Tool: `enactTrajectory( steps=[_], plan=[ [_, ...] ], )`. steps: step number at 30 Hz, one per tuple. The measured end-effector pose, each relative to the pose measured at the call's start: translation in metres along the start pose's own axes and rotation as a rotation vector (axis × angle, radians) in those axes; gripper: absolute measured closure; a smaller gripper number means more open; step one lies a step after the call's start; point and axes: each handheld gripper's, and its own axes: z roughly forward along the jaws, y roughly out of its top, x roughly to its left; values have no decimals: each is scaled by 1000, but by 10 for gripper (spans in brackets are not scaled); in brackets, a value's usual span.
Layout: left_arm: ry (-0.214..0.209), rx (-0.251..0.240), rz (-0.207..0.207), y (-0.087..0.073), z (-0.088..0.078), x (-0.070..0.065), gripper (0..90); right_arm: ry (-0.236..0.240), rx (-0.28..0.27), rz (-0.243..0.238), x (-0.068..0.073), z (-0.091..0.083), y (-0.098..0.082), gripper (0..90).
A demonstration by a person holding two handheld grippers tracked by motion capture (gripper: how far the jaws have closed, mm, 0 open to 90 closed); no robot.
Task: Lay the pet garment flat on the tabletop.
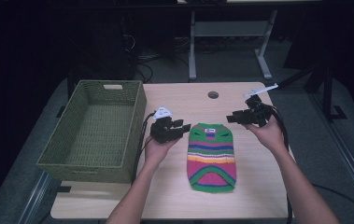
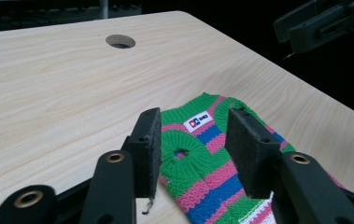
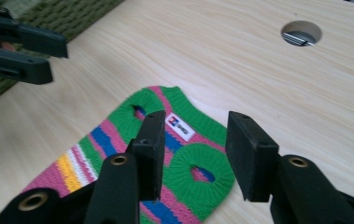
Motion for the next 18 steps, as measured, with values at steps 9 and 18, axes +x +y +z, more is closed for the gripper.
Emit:
enactTrajectory(
  steps=[9,18],
  plan=[
    [-30,18,-13,-13,-2,-3,493,51,31,24,-4,4,-23,522],
    [-67,32,6,-16,0,-10,482,161,21,52,-11,4,-34,484]
  ],
)
